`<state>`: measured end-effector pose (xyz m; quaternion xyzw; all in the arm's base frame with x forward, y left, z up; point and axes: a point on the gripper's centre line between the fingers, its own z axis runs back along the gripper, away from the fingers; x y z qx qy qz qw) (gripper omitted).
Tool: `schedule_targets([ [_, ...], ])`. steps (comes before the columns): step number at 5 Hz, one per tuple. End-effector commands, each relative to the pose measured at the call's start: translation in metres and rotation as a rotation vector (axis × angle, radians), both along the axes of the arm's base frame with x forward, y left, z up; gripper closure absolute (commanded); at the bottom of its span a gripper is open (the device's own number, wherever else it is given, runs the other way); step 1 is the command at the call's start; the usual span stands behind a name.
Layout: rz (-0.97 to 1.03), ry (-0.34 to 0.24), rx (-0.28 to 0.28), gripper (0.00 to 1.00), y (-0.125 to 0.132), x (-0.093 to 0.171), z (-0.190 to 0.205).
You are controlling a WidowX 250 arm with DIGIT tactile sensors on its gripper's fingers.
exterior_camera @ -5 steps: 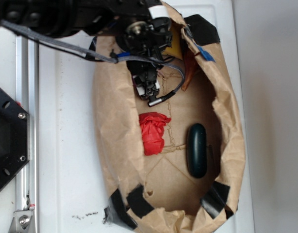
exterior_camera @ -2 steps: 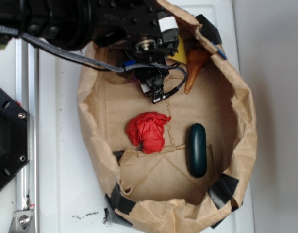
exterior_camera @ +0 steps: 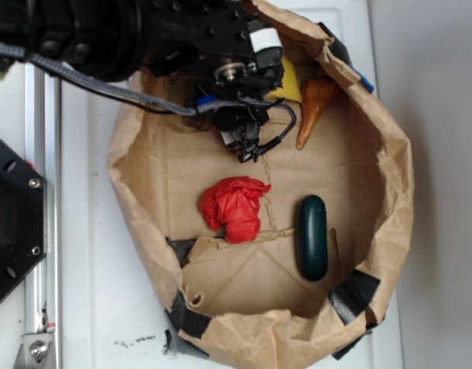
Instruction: Grab the rock.
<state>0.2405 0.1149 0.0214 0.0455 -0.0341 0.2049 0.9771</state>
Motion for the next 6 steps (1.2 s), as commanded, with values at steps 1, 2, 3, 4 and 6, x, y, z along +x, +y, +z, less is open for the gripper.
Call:
schedule_targets([
  [1,0.023,-0.087,-0.022,1.0,0.01,0.001,0.034],
  [2,0.012,-0.147,-0.088,1.0,0.0,0.003,0.058],
  [3,0.009,-0.178,-0.132,1.0,-0.003,0.0,0.074],
  [4,-0.007,-0.186,-0.143,0.0,-0.002,-0.007,0.08],
  [6,-0.118,-0.141,-0.054,0.0,0.007,-0.022,0.057],
])
